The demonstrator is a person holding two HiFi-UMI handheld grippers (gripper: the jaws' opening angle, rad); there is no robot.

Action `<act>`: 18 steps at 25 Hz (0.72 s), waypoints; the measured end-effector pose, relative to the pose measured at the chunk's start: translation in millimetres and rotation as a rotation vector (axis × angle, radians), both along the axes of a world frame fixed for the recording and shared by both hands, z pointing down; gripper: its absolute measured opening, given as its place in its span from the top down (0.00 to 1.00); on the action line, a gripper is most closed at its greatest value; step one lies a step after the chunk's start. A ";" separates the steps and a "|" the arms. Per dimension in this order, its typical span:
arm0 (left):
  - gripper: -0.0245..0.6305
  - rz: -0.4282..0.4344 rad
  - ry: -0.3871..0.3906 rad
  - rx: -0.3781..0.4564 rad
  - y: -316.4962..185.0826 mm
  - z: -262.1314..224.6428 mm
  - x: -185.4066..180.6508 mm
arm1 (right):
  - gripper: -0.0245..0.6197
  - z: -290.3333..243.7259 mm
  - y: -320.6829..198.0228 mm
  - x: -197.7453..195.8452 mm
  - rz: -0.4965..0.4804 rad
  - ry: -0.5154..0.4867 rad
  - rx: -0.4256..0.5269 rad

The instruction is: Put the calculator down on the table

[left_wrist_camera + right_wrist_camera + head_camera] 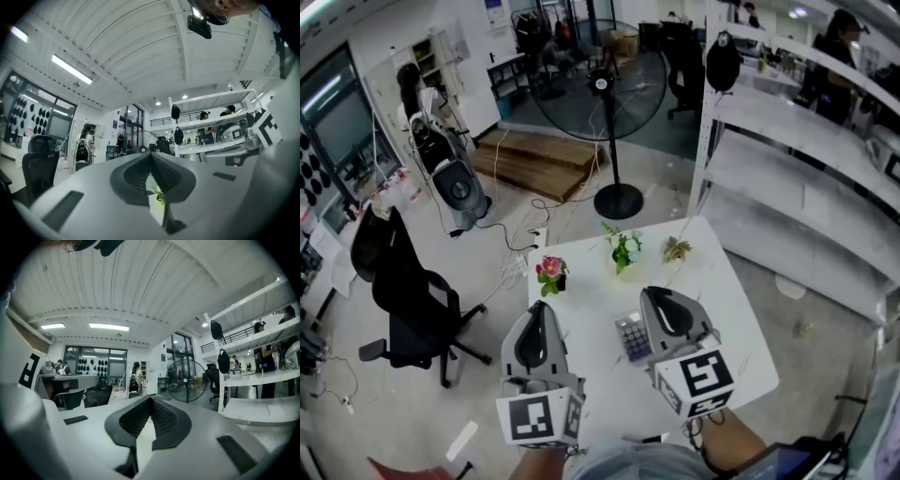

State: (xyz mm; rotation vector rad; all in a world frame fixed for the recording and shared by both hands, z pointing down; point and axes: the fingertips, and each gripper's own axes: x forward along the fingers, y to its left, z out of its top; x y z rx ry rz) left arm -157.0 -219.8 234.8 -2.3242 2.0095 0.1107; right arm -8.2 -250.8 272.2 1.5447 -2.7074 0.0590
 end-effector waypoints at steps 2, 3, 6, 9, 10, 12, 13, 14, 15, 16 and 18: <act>0.95 0.001 0.004 0.022 1.8 -7.1 0.5 | 0.94 -6.9 1.9 0.4 0.000 0.001 0.022; 0.95 0.002 0.004 0.029 2.4 -9.8 0.9 | 0.94 -9.3 2.6 0.1 -0.001 0.002 0.032; 0.95 0.009 0.002 0.037 5.3 -13.7 2.9 | 0.94 -13.9 5.6 -0.4 0.001 0.014 0.068; 0.95 0.016 -0.004 0.035 8.0 -12.0 4.8 | 0.94 -15.5 8.1 -0.4 0.004 0.022 0.085; 0.95 0.019 -0.007 0.032 8.4 -11.0 5.6 | 0.94 -14.9 8.8 0.0 0.004 0.021 0.081; 0.95 0.021 -0.010 0.027 8.4 -8.9 7.5 | 0.94 -12.8 9.5 1.0 0.003 0.018 0.071; 0.95 0.022 -0.008 0.026 8.2 -8.4 8.2 | 0.94 -12.2 9.3 1.3 0.003 0.016 0.070; 0.95 0.023 -0.005 0.026 8.0 -8.4 8.4 | 0.94 -12.1 9.1 1.1 0.003 0.015 0.071; 0.95 0.023 -0.004 0.027 7.8 -8.7 8.2 | 0.94 -12.4 8.9 0.6 0.003 0.015 0.072; 0.95 0.024 -0.005 0.029 7.5 -9.0 7.7 | 0.94 -12.6 8.6 0.0 0.002 0.015 0.072; 0.95 0.024 -0.008 0.031 6.1 -9.7 7.4 | 0.94 -12.5 7.3 -0.5 0.001 0.013 0.070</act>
